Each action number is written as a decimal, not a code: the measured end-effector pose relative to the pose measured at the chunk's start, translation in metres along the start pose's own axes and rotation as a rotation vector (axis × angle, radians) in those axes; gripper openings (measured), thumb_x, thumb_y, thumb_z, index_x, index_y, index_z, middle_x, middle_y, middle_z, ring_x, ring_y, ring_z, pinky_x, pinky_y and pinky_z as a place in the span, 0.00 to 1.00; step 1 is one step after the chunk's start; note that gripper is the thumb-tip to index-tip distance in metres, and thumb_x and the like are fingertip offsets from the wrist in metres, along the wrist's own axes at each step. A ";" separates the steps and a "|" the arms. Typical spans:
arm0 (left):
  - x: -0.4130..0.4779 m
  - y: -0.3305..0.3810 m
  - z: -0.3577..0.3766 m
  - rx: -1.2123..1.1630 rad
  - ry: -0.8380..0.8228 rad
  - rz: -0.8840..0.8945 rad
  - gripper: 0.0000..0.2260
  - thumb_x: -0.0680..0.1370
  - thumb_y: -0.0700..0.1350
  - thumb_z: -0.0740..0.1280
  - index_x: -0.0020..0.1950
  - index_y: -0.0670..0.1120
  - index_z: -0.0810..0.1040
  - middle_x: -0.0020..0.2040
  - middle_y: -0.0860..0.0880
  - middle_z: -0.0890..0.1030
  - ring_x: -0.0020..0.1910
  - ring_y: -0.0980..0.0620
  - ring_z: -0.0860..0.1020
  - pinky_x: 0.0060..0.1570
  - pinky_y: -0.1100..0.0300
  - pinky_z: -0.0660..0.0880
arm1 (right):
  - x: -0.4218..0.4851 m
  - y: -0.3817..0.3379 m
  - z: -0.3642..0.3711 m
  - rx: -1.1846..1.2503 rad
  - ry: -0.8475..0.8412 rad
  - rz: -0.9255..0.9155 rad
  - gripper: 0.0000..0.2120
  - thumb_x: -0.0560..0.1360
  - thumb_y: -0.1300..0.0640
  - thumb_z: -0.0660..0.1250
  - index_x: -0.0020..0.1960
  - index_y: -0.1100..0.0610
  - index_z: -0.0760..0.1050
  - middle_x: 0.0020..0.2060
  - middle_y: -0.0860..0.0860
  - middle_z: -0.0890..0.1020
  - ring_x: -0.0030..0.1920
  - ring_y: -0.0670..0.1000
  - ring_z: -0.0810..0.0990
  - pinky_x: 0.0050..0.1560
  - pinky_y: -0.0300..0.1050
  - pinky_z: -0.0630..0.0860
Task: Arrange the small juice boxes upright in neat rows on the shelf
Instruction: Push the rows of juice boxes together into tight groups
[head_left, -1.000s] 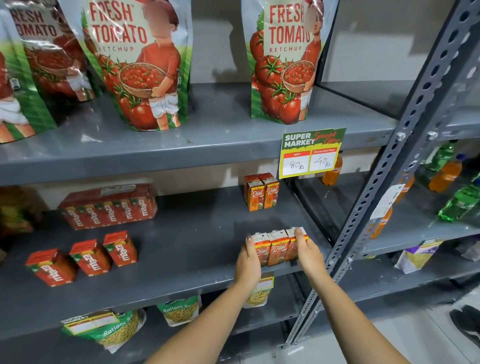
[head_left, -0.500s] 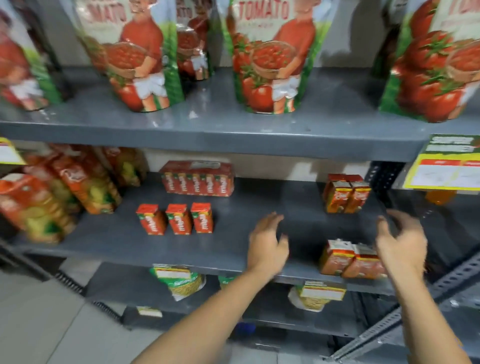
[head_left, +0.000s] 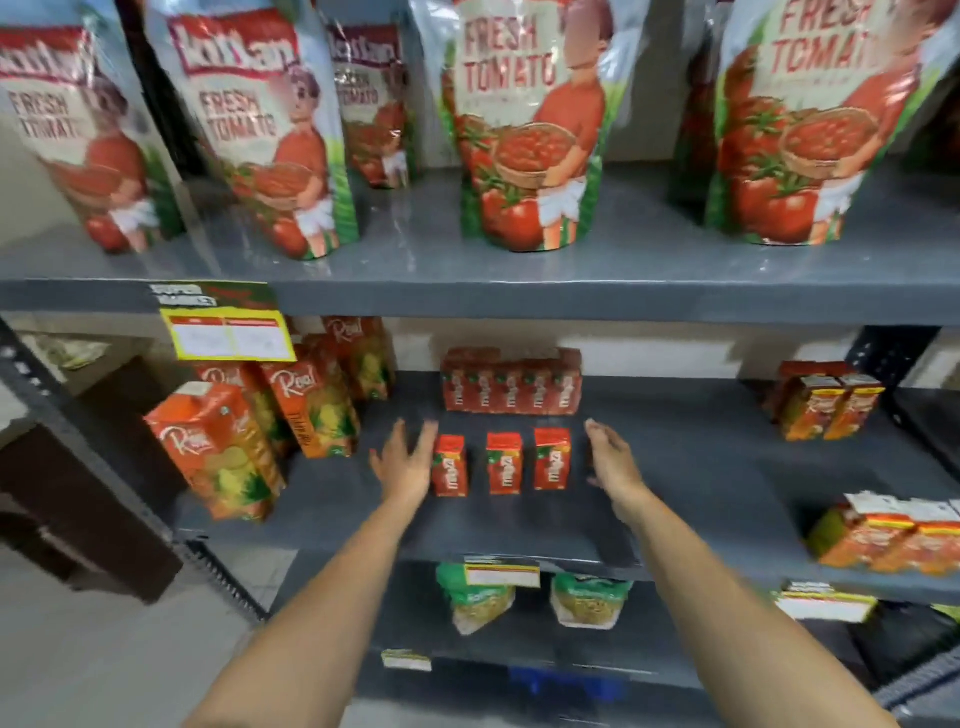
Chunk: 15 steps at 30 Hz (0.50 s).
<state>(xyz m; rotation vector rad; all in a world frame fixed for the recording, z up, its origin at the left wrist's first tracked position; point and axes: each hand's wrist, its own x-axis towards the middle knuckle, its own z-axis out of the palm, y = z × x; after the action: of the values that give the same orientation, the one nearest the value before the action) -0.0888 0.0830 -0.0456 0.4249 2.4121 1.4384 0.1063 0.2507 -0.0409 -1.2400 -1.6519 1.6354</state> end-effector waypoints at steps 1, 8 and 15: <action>0.003 -0.002 0.004 -0.014 -0.055 -0.012 0.29 0.79 0.59 0.58 0.77 0.47 0.59 0.77 0.43 0.62 0.77 0.42 0.54 0.75 0.45 0.48 | 0.000 -0.002 0.011 0.025 0.008 0.010 0.12 0.79 0.41 0.56 0.45 0.46 0.72 0.46 0.49 0.78 0.46 0.50 0.77 0.53 0.55 0.74; -0.018 -0.002 0.027 -0.415 -0.192 -0.146 0.25 0.82 0.57 0.50 0.70 0.41 0.66 0.66 0.38 0.75 0.63 0.39 0.74 0.63 0.46 0.70 | -0.005 -0.003 0.047 -0.098 -0.001 0.026 0.18 0.80 0.44 0.54 0.59 0.54 0.74 0.52 0.54 0.81 0.50 0.52 0.80 0.50 0.47 0.74; -0.019 -0.002 0.040 -0.306 -0.340 -0.069 0.24 0.82 0.59 0.47 0.67 0.45 0.69 0.62 0.42 0.78 0.55 0.45 0.78 0.47 0.58 0.73 | -0.010 -0.001 0.061 -0.113 0.008 0.043 0.19 0.81 0.43 0.53 0.61 0.54 0.72 0.52 0.54 0.81 0.52 0.53 0.80 0.60 0.53 0.73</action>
<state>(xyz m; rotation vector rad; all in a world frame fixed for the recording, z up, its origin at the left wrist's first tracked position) -0.0561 0.1061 -0.0635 0.4639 1.8882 1.5315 0.0581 0.2119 -0.0465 -1.3431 -1.7450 1.5791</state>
